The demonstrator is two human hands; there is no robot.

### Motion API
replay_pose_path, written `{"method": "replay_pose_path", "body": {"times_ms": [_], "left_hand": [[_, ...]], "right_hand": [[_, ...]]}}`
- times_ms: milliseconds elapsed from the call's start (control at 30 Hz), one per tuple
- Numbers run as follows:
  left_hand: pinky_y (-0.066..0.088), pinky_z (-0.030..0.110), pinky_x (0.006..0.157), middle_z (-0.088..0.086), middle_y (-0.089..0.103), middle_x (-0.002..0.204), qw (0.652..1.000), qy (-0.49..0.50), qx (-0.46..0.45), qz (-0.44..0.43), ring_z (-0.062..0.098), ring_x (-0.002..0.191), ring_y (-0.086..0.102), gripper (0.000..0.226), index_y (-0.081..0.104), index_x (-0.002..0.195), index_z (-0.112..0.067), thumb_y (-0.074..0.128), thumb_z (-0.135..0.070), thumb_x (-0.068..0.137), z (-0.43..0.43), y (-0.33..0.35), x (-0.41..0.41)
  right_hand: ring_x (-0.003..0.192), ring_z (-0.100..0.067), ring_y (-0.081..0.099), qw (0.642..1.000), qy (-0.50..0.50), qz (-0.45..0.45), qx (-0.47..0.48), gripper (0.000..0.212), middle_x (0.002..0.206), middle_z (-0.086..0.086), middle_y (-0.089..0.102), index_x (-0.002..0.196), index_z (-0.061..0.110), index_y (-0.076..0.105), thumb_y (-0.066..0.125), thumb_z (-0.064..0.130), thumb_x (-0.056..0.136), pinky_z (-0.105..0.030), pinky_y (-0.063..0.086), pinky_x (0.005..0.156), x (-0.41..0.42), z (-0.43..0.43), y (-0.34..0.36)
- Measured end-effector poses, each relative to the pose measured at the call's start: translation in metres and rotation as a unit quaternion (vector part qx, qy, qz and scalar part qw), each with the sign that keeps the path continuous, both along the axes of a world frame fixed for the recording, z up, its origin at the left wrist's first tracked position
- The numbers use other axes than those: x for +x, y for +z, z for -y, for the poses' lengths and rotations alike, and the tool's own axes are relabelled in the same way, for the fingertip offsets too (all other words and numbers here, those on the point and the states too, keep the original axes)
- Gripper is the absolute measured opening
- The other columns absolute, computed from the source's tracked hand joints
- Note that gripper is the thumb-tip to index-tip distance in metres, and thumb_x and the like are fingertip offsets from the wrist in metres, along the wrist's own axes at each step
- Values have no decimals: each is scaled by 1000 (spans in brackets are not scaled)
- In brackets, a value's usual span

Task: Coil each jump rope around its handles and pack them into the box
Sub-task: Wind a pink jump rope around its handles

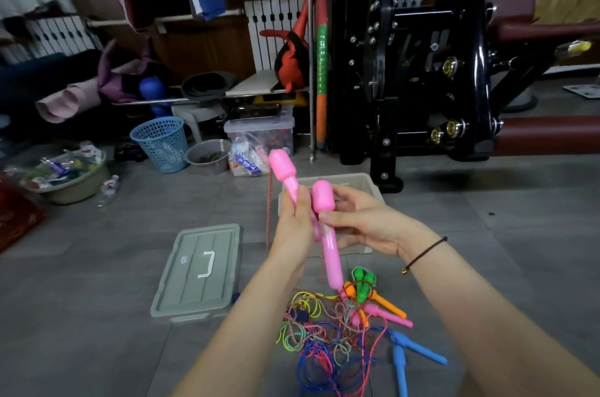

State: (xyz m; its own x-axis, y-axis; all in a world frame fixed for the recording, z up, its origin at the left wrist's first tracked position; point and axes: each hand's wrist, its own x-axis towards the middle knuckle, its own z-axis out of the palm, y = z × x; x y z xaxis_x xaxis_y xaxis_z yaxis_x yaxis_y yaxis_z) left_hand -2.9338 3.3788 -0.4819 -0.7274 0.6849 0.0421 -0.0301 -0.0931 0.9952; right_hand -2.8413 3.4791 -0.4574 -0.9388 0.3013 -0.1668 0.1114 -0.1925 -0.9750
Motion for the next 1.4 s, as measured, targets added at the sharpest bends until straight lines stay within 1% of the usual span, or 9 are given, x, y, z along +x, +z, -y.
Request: {"method": "replay_pose_path", "body": {"times_ms": [133, 233, 333, 533, 633, 767, 1033, 1233, 1400], "left_hand": [[57, 30, 74, 8, 69, 105, 998, -54, -11, -11, 16, 94, 68, 24, 55, 110, -16, 41, -32, 101, 4, 8, -4], [59, 40, 77, 3, 68, 98, 997, -63, -39, -27, 18, 93, 67, 18, 63, 99, -20, 48, -29, 98, 14, 6, -7], [55, 47, 81, 6, 67, 99, 987, -81, -108, -84, 24, 93, 65, 19, 63, 101, -29, 49, -39, 96, 24, -2, -8], [59, 42, 73, 7, 69, 104, 982, -151, -107, -25, 26, 89, 70, 24, 55, 115, -20, 50, -36, 96, 27, 3, -5], [57, 48, 82, 6, 69, 105, 982, -150, -107, -42, 27, 91, 70, 22, 56, 114, -19, 53, -32, 96, 26, 2, -9], [57, 35, 65, 9, 68, 90, 983, -166, -79, -30, 26, 73, 69, 21, 52, 113, -17, 53, -28, 95, 28, 7, -10], [58, 40, 74, 10, 70, 93, 953, -275, -126, 22, 28, 77, 69, 33, 54, 115, -18, 61, -35, 88, 35, 8, -10], [57, 30, 70, 9, 74, 97, 951, -269, -131, 82, 17, 76, 70, 36, 60, 110, -15, 62, -36, 81, 32, 7, -6], [58, 28, 63, 3, 72, 84, 952, -265, -107, 114, 14, 75, 69, 26, 57, 113, -9, 59, -21, 90, 32, 6, -2]], "right_hand": [[92, -29, 68, 999, -49, -12, 4, 51, 106, -13, 69, 134, 17, 47, 62, 4, 87, -36, 59, 63, -1, -4, -4], [95, -33, 65, 991, -129, -35, 15, 54, 112, -16, 67, 135, 19, 45, 65, 7, 86, -46, 58, 72, -3, -9, -5], [88, -27, 65, 981, -169, -90, -33, 53, 97, -7, 69, 135, 15, 43, 61, 4, 88, -46, 59, 72, -6, -13, -5], [86, -15, 65, 991, -110, -72, 25, 46, 102, -8, 69, 127, 10, 53, 65, 4, 84, -30, 53, 76, -11, -5, -6], [87, -17, 64, 992, -110, -57, 29, 41, 102, -9, 69, 122, 8, 59, 67, 5, 82, -40, 49, 87, -11, -6, -8], [91, -20, 63, 996, -72, -15, 45, 32, 97, -8, 69, 115, 12, 64, 67, 11, 83, -45, 48, 93, -8, -6, -8], [100, -32, 59, 989, -108, -6, -103, 56, 123, -28, 59, 118, -5, 59, 70, 26, 72, -47, 50, 90, -7, -3, -4], [93, -32, 64, 969, -191, -77, -137, 18, 111, -25, 65, 95, 3, 64, 66, 14, 82, -44, 51, 89, -8, -1, 2], [93, -25, 68, 959, -218, -108, -144, 54, 107, -18, 70, 115, -4, 58, 70, 22, 69, -37, 56, 86, -7, -5, 3]]}}
